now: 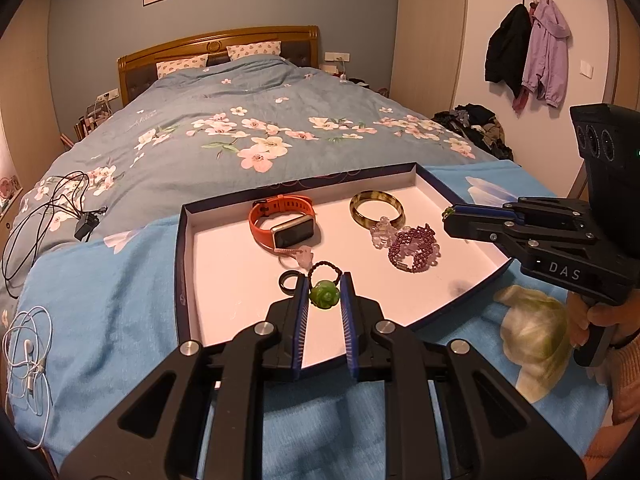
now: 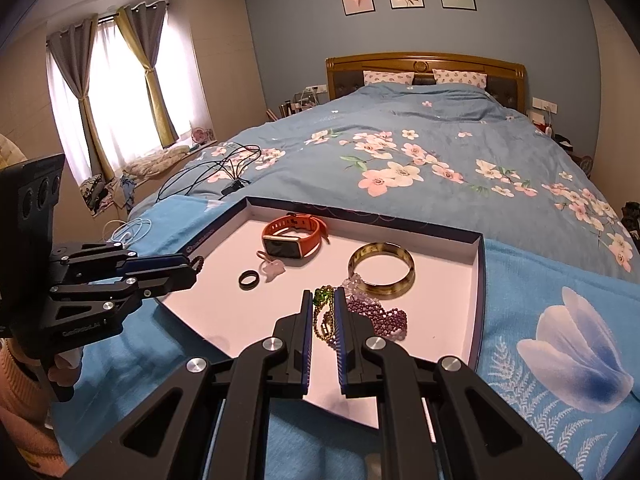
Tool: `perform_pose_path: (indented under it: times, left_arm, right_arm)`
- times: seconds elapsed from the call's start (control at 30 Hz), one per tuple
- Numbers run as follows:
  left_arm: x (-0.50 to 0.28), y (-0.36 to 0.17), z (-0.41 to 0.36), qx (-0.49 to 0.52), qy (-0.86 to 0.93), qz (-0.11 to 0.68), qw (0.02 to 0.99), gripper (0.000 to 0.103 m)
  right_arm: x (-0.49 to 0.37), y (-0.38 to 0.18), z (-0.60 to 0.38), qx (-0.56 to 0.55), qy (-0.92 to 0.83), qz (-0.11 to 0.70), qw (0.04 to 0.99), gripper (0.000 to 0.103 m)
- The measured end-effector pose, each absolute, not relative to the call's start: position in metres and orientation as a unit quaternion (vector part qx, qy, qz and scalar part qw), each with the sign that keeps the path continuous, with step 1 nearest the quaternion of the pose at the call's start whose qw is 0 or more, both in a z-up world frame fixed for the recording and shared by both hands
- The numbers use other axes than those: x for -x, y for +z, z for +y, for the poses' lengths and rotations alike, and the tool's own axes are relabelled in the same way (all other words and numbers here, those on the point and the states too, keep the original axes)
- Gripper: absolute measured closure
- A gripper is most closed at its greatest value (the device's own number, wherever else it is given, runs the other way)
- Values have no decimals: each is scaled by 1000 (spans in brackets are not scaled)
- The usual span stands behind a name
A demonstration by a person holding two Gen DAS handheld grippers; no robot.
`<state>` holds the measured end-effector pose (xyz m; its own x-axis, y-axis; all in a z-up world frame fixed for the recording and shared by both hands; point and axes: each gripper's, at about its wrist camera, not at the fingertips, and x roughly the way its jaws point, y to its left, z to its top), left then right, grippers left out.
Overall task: Organize jewelry
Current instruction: 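Carry the green chain and green-stone ring over the blue tray with both grippers, then open both grippers to drop the green chain and green-stone ring in the tray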
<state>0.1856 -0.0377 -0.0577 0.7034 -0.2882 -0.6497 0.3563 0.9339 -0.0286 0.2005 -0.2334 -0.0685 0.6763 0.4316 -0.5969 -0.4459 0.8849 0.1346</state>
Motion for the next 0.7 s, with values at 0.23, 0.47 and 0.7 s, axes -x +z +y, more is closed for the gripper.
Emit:
perform_pose_path:
  times: [0.23,0.47,0.7]
  left_arm:
    - [-194,-62,-40,-53,-169,350,920,87]
    - [-202,-66,-42,-54,-166,356,918,87]
    - [-211,-71,-41,-51,-161,363,916,87]
  right_arm:
    - [-211,-73,-231,17,234,333,913,94]
    - [-217,-75,-230,20,229,341,912,94]
    - [-224,-81,-228,20,223,352,909,94]
